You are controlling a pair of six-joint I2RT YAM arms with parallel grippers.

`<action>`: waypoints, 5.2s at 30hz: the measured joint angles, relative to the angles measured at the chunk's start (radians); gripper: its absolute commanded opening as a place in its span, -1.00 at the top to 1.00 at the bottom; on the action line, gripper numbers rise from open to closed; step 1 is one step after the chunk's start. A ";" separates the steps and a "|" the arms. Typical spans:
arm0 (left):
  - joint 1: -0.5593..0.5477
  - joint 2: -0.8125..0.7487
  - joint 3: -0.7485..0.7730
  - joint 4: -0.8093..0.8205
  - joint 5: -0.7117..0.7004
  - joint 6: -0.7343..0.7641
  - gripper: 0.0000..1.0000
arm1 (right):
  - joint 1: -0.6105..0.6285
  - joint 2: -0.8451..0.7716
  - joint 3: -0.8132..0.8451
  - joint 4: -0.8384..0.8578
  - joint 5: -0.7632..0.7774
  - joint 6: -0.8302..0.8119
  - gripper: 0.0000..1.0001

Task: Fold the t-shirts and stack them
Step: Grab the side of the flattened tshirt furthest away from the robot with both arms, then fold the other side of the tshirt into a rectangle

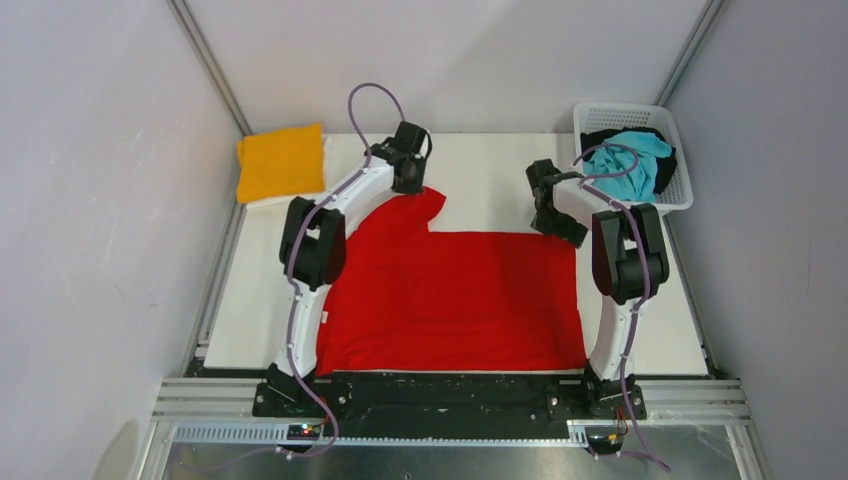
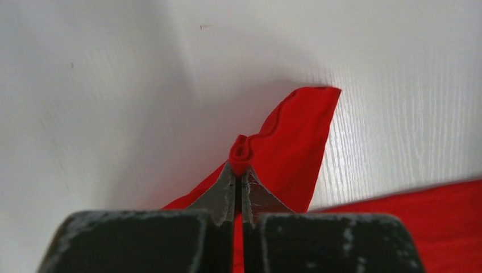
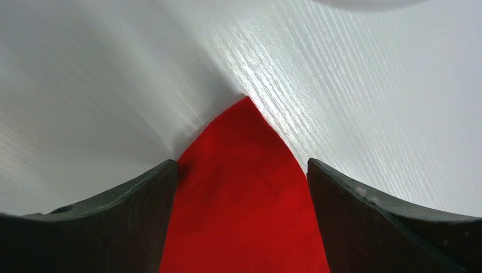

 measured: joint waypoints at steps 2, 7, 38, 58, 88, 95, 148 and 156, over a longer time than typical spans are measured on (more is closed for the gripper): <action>-0.004 -0.024 -0.031 0.007 -0.007 0.003 1.00 | 0.003 0.004 0.002 -0.018 0.006 0.008 -0.64; -0.025 -0.102 -0.113 0.025 -0.027 0.018 1.00 | 0.013 0.011 0.009 -0.037 0.012 0.029 -0.38; -0.127 -0.570 -0.580 0.195 0.057 0.186 1.00 | 0.086 -0.169 -0.109 0.055 0.009 0.006 1.00; -0.360 -1.218 -1.084 0.197 -0.021 0.134 1.00 | 0.166 -0.525 -0.380 0.041 0.003 0.002 1.00; -0.527 -1.566 -1.194 -0.099 -0.153 -0.280 1.00 | 0.272 -0.802 -0.540 -0.083 -0.024 -0.006 0.85; -0.529 -1.559 -1.245 -0.112 -0.092 -0.374 0.85 | 0.282 -0.802 -0.591 -0.098 -0.035 0.016 0.42; -0.188 -1.494 -1.596 0.047 0.005 -0.821 0.22 | 0.286 -0.824 -0.788 0.320 -0.471 -0.051 -0.95; -0.186 -1.421 -1.596 0.053 0.012 -0.819 0.51 | 0.284 -0.816 -0.788 0.318 -0.458 -0.051 -0.95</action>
